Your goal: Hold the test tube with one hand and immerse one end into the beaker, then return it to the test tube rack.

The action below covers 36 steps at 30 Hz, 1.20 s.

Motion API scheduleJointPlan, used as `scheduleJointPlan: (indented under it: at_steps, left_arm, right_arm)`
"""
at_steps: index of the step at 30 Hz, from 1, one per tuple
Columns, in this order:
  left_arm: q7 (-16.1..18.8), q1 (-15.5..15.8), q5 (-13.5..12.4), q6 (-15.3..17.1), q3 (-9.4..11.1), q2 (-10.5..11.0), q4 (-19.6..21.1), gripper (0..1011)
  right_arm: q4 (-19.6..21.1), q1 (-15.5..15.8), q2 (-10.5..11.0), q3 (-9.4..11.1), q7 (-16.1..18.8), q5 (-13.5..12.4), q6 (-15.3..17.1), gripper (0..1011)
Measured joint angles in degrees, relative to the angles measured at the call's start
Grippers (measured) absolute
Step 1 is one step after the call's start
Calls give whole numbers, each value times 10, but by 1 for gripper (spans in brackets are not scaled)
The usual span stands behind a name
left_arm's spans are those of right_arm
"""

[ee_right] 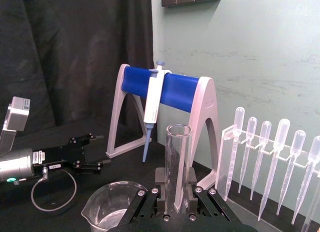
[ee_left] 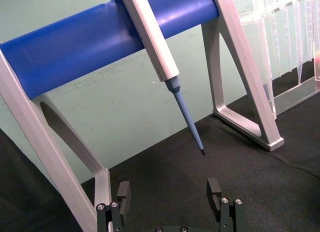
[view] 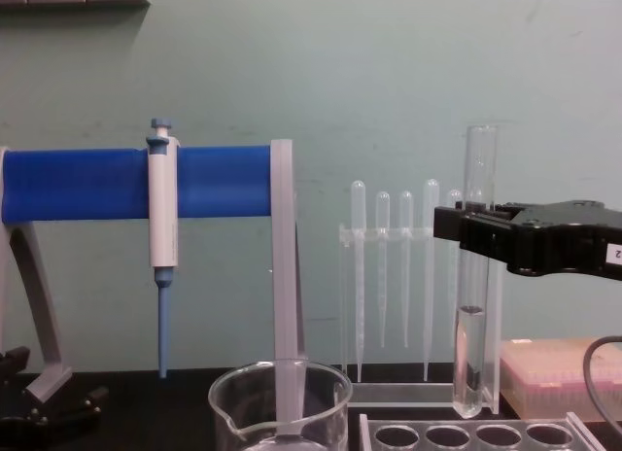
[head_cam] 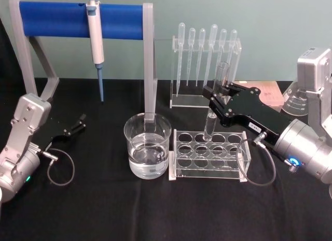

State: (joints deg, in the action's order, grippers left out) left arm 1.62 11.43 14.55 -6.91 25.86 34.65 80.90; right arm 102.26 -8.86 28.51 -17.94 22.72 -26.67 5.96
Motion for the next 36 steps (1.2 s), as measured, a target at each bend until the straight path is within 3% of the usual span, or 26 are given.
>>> scheduleJointPlan:
  at_steps: [36]
  left_arm:
    - [0, 0, 0, 0, 0, 0, 0, 1000]
  right_arm:
    - [0, 0, 0, 0, 0, 0, 0, 225]
